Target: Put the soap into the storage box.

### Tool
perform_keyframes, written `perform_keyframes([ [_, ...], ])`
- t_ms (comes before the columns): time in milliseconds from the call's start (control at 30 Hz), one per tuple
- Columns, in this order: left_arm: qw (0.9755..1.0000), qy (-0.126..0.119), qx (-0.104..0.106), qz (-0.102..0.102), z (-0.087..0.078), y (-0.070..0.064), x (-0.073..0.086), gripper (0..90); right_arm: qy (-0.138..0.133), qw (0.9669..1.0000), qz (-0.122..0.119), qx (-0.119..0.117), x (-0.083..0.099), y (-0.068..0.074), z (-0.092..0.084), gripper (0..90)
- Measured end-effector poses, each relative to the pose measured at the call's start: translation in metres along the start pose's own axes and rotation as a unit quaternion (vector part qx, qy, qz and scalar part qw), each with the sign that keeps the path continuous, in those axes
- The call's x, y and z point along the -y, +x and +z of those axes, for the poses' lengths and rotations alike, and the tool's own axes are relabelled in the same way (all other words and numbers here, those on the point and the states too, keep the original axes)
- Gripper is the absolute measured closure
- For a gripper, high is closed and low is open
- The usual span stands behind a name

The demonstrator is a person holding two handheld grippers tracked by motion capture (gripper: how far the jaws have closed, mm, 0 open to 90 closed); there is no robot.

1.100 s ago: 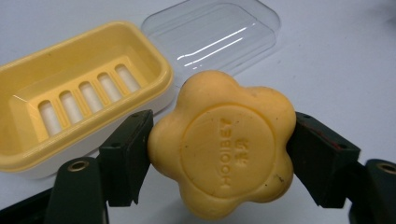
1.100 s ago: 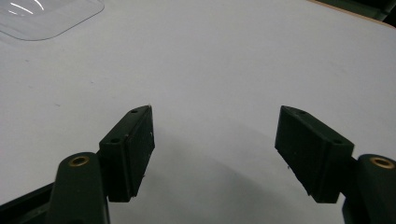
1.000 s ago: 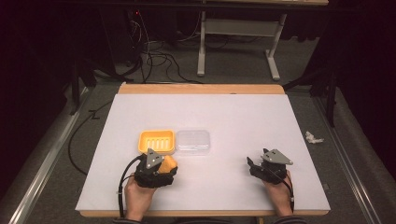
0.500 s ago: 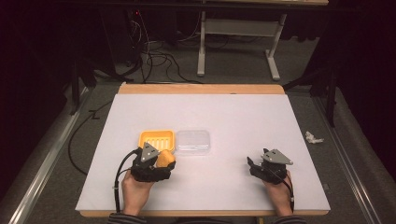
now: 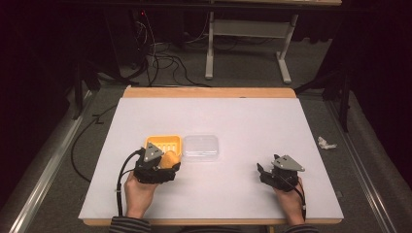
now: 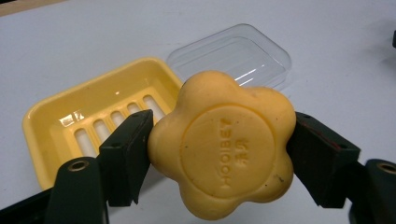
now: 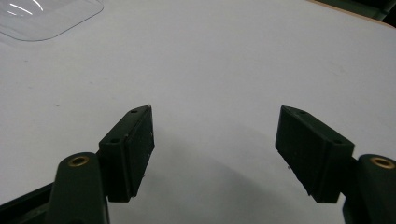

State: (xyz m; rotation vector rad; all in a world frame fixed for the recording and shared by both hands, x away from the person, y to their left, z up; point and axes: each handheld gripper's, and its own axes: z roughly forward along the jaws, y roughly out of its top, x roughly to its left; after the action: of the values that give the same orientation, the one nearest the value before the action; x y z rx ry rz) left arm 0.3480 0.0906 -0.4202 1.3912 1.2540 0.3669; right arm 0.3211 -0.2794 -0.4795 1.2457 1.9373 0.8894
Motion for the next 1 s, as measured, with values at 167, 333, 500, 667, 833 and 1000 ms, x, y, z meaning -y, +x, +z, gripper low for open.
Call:
perform_keyframes([
  [167, 1.0, -0.002, -0.001, -0.003, 0.002, 0.002, -0.005, 27.7, -0.001, 1.0, 0.0, 0.0, 0.0, 0.0, 0.0, 28.6],
  [333, 1.0, -0.006, -0.002, -0.006, 0.005, 0.004, -0.011, 27.7, -0.002, 1.0, -0.001, 0.001, 0.0, 0.0, 0.0, 28.6],
  [500, 0.9999, -0.004, -0.009, -0.007, 0.008, 0.007, -0.015, 27.7, -0.002, 1.0, -0.002, 0.001, 0.0, 0.0, 0.0, 28.6],
  [667, 0.9998, -0.003, -0.019, -0.001, 0.013, 0.01, -0.019, 27.7, 0.0, 1.0, 0.0, 0.001, 0.0, 0.0, 0.0, 28.5],
  [833, 0.9997, -0.005, -0.024, -0.003, 0.018, 0.012, -0.022, 27.7, -0.003, 1.0, -0.001, 0.001, 0.0, 0.0, -0.001, 28.5],
  [1000, 0.9993, -0.011, -0.032, -0.015, 0.025, 0.018, -0.027, 27.7, -0.002, 1.0, -0.003, -0.001, 0.0, 0.0, 0.0, 28.5],
])
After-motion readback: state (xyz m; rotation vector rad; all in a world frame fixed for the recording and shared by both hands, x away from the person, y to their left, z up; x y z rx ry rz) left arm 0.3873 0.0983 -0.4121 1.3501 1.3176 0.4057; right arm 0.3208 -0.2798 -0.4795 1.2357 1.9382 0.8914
